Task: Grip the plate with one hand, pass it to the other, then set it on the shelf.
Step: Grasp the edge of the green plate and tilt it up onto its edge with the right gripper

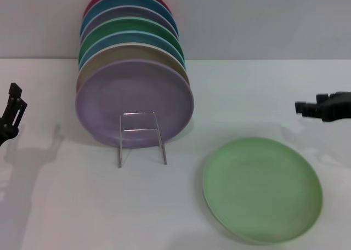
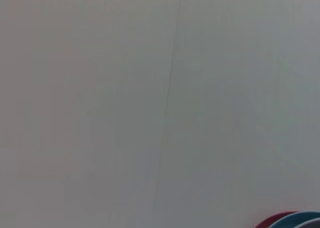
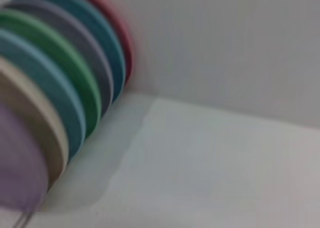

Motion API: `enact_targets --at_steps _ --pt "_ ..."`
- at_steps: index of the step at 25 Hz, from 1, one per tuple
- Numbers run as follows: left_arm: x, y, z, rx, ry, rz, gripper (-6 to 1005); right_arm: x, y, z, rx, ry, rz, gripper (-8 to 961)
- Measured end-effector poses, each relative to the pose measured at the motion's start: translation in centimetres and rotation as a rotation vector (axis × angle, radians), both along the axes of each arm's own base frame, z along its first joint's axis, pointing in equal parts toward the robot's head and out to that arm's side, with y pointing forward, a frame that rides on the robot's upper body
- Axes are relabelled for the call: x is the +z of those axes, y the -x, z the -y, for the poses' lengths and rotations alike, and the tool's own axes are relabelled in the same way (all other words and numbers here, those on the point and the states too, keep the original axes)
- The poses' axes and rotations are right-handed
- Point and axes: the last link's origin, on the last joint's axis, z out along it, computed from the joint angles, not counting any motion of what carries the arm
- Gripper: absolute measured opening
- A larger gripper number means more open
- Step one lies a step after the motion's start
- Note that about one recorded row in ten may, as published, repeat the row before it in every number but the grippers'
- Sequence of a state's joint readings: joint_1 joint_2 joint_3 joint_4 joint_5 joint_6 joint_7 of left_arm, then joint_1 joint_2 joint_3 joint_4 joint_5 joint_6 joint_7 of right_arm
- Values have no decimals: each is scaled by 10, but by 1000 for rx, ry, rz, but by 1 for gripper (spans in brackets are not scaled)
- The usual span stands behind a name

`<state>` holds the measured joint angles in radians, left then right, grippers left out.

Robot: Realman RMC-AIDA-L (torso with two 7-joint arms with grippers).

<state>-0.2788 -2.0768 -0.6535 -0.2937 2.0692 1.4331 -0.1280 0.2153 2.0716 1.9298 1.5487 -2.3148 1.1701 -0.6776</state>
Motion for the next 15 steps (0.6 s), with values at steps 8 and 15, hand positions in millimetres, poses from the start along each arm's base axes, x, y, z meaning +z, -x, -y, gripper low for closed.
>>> enact_targets --at_steps 8,15 --pt "0 -1 0 -3 -5 5 839 -2 1 6 -134 154 52 568" --pt "3 0 -1 2 -14 7 839 -2 -4 10 -259 199 75 567"
